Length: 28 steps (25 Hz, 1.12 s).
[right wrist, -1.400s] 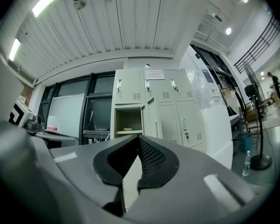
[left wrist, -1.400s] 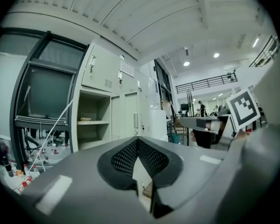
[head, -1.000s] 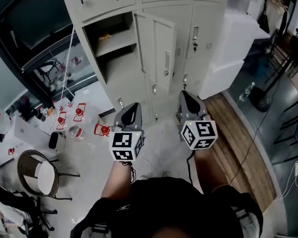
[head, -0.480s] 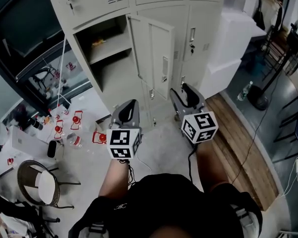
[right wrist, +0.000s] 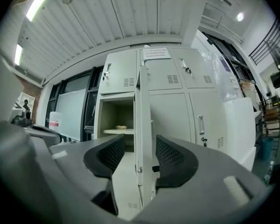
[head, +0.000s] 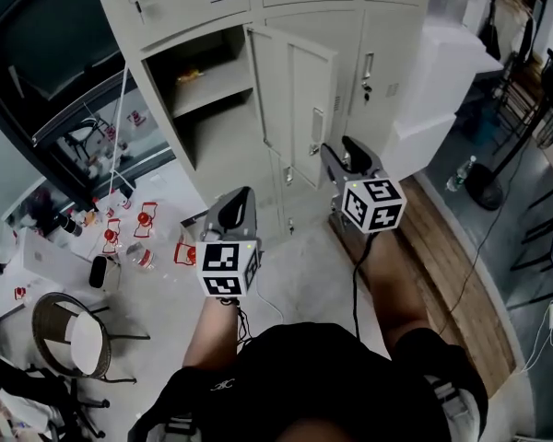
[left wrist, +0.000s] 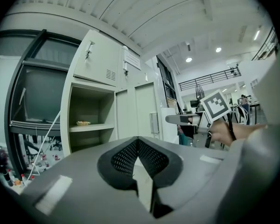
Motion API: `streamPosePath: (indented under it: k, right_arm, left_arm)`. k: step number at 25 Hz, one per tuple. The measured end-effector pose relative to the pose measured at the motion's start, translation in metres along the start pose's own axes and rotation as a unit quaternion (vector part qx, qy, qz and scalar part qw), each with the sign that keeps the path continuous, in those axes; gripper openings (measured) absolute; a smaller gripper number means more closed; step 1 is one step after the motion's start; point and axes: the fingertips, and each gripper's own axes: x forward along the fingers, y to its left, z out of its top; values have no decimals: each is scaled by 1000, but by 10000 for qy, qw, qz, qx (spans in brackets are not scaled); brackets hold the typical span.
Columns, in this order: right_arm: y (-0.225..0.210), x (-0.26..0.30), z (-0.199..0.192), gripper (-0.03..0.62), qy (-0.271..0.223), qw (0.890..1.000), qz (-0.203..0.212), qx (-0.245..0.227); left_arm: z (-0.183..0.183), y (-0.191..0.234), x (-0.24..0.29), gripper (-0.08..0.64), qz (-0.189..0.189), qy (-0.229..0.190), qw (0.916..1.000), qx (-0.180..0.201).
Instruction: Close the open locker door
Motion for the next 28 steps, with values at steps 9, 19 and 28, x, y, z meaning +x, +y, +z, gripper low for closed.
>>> streamPosePath:
  k: [9,19,28]
  right_arm:
    - [-10,32,-10,190,224,9997,-14,-59]
    - [-9,40,-15,97,199,9997,-94,-130]
    - [44,44,-17,100,190,9989,357,-238]
  left_arm:
    - [-8,15,-7,2,214,123,9997,-8]
    - [-15,26,-22,1,427,219,9988,-23]
    - [-22,37,-44,1,593,234,9979,-95]
